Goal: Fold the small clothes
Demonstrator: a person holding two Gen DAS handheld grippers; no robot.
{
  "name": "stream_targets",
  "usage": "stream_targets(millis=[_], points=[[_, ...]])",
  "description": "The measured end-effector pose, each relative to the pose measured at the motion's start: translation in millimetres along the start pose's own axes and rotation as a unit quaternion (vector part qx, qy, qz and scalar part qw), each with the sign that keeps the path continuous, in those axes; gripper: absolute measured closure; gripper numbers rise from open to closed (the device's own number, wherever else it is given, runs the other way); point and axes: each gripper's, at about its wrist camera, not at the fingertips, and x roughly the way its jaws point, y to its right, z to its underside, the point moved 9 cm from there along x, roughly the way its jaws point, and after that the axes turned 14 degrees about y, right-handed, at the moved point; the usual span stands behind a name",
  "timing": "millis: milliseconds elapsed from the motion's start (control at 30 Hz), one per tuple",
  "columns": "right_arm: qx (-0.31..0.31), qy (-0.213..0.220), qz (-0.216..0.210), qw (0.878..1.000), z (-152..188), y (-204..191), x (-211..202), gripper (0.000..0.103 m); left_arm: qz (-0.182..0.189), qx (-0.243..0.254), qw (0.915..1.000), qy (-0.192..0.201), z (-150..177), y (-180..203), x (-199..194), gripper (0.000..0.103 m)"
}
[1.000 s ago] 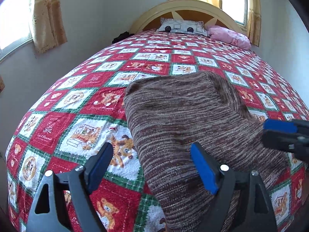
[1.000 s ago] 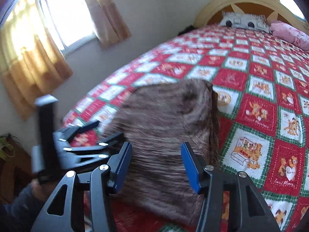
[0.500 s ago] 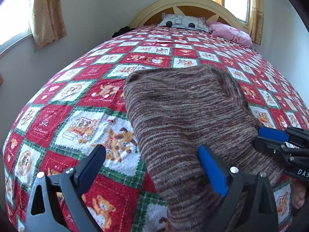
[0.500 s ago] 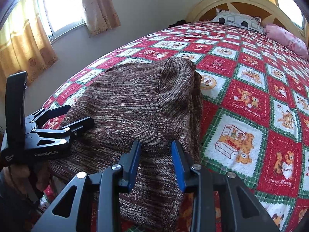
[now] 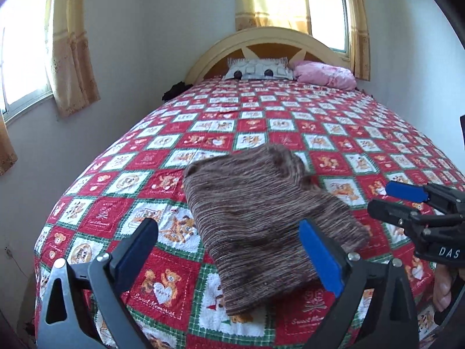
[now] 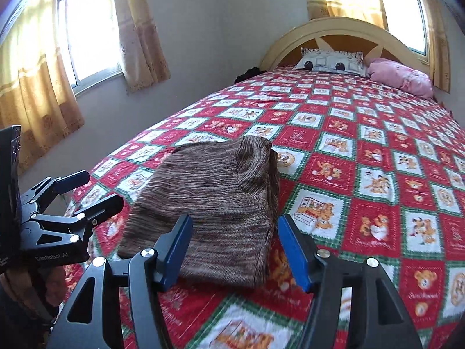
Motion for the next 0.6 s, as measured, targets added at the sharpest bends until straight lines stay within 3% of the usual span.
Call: stream_targets(millis=[600], points=[[-0.034, 0.057, 0.025, 0.997, -28, -19, -72, 0.041, 0.013, -0.008, 0.9983, 0.056, -27, 13, -46, 0.002]])
